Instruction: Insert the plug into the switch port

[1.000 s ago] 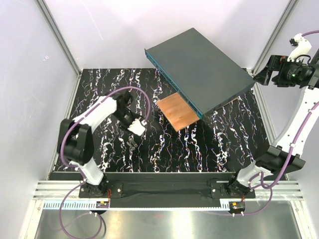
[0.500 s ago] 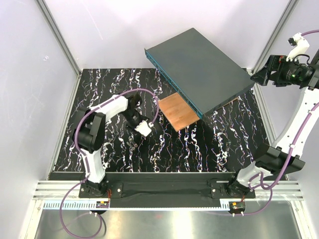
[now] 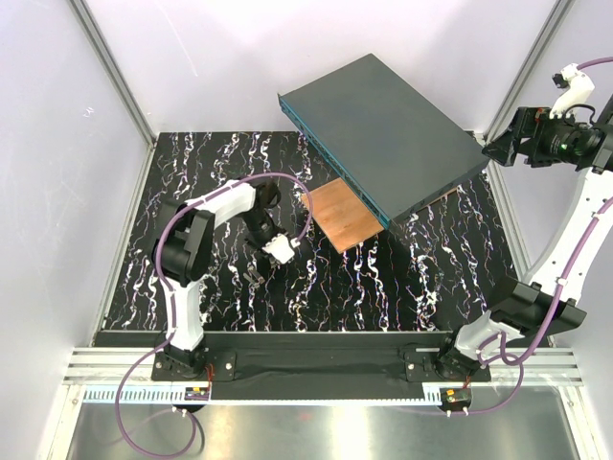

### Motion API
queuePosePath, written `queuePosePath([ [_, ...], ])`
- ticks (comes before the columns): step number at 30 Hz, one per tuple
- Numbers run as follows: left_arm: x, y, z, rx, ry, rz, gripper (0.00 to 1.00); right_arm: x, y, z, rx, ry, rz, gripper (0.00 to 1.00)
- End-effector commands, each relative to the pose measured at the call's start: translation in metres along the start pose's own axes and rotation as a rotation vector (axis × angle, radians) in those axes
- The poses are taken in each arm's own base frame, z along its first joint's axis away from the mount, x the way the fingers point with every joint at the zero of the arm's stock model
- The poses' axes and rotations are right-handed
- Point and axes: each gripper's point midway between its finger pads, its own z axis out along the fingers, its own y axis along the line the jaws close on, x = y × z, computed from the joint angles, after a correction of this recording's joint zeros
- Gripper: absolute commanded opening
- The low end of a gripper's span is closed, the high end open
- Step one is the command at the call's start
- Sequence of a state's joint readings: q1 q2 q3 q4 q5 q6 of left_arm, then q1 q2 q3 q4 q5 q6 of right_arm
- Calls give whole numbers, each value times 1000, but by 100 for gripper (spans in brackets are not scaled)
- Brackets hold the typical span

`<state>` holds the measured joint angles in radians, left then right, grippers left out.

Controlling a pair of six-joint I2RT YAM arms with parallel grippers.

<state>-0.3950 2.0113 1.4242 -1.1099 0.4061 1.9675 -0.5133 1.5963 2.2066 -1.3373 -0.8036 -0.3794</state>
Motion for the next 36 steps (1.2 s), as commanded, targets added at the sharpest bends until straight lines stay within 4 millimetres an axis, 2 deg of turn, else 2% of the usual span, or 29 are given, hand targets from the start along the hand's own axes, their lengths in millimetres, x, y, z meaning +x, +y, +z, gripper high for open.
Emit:
queuePosePath([
  [1,9,7,-1,77,50,390,40,-6,12,-15,11,-18,-50,100],
  [7,6,-8,-2,84,65,338,28,-11,16,-16,-10,-34,-62,100],
  [12,-9,-15,-5,29,-1,126,10,-15,15,-12,-13,-46,-78,100],
  [14,-15,-17,-17,-8,-40,19,6,-14,22,-5,-26,-34,-108,100],
  [15,-24,-21,-21,-16,-90,-22,5,-14,19,0,-2,-24,-131,100],
  [16,-26,-24,-26,-29,-110,-72,2,-15,24,4,-2,-18,-173,100],
  [18,-42,-33,-40,-52,-171,-157,0,-16,46,19,-35,0,-251,100],
  [19,-45,-38,-45,-68,-193,-199,0,-20,47,23,-17,-3,-299,100],
  [20,-54,-38,-51,-99,-237,-265,0,-21,64,30,-55,-5,-340,100],
  [22,-63,-44,-68,-145,-274,-335,0,-29,75,38,-80,-26,-389,100],
  [26,-85,-51,-98,-215,-416,-576,0,-40,120,56,-177,-56,-518,100],
  [27,-95,-50,-106,-232,-481,-621,0,-40,145,63,-225,-64,-569,100],
  [30,-105,-55,-134,-293,-633,-795,0,-43,177,74,-286,-96,-659,100],
  [31,-112,-57,-142,-295,-671,-873,0,-40,202,76,-343,-111,-709,100],
  [32,-115,-57,-146,-299,-703,-918,0,-35,216,79,-375,-115,-737,100],
  [33,-117,-55,-150,-313,-749,-955,0,-39,229,82,-397,-150,-773,100],
  [34,-122,-57,-154,-294,-779,-1053,0,-34,258,76,-461,-181,-840,100],
  [35,-126,-57,-159,-315,-796,-1057,0,-22,268,84,-493,-170,-872,100],
  [36,-131,-59,-160,-310,-811,-1078,0,-23,279,85,-504,-206,-915,100],
])
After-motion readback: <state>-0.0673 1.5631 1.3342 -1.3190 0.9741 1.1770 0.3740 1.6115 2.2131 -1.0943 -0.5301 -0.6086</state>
